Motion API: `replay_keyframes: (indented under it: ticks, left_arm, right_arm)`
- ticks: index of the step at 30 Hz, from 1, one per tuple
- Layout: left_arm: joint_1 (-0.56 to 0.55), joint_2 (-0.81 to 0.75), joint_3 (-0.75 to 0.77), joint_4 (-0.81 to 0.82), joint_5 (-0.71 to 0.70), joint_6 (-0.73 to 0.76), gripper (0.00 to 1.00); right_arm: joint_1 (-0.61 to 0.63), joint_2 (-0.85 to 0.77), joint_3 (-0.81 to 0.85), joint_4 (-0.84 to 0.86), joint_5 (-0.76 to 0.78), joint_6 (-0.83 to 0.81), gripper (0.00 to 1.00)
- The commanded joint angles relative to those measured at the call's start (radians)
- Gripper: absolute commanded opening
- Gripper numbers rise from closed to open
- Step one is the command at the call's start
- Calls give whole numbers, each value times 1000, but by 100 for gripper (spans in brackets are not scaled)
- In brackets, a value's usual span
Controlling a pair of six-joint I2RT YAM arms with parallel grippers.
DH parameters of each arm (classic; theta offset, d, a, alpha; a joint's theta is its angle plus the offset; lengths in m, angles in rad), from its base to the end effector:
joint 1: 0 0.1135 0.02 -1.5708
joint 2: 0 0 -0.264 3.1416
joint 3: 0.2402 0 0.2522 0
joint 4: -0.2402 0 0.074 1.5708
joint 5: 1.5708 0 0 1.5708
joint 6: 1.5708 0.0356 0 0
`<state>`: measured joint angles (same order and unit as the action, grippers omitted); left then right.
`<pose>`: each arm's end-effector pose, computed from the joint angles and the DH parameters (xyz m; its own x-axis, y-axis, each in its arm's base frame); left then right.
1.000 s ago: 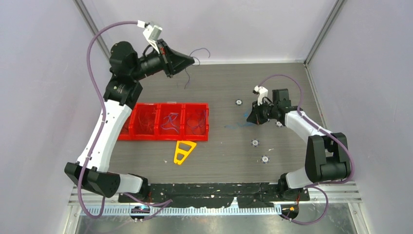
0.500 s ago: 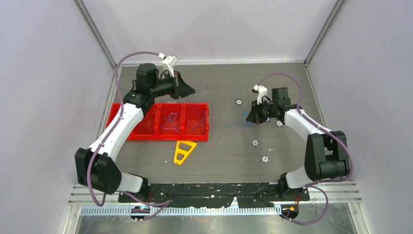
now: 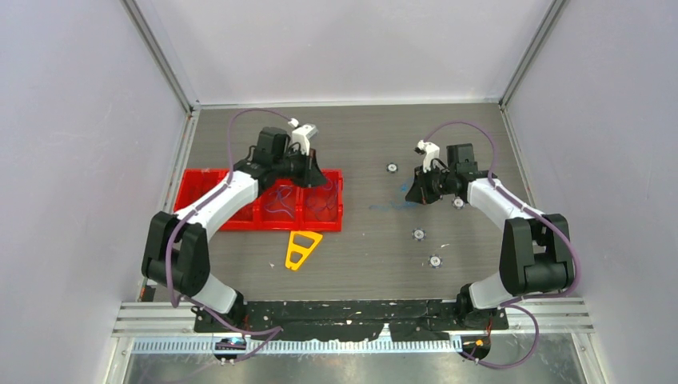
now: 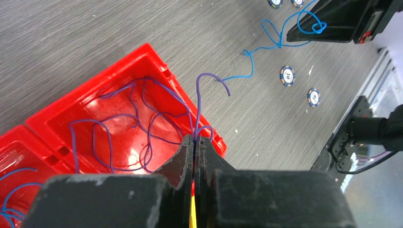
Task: Untangle the cables
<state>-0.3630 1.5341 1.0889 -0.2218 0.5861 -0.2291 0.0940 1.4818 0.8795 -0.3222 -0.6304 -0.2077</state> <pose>0.3096 -0.1387 0.2619 -0.7226 0.0721 -0.6874 0.5524 0.6581 -0.5117 0.2910 0.0485 0.2051 -0.6892 -0.2323 -0.6863 -0.5839 0.7389 0.3363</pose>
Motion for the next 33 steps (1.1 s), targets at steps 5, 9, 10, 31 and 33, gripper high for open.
replay_keyframes:
  ticks: [5,9,10,31,33]
  left_arm:
    - [-69,69,68,-67,-427,92,0]
    - [-114,127,125,-138,-556,143,0]
    - [-123,142,139,-158,-574,142,0]
    - [-146,26,250,-334,-545,201,60]
    - [-127,6,250,-357,-527,223,60]
  right_arm:
    - [-9,1,47,-3,-18,-11,6]
    - [-10,12,51,-4,-24,-8,5]
    - [-11,15,55,-3,-23,-8,6]
    - [-24,-14,46,-23,-35,-39,5]
    - [-25,-16,48,-23,-37,-39,5]
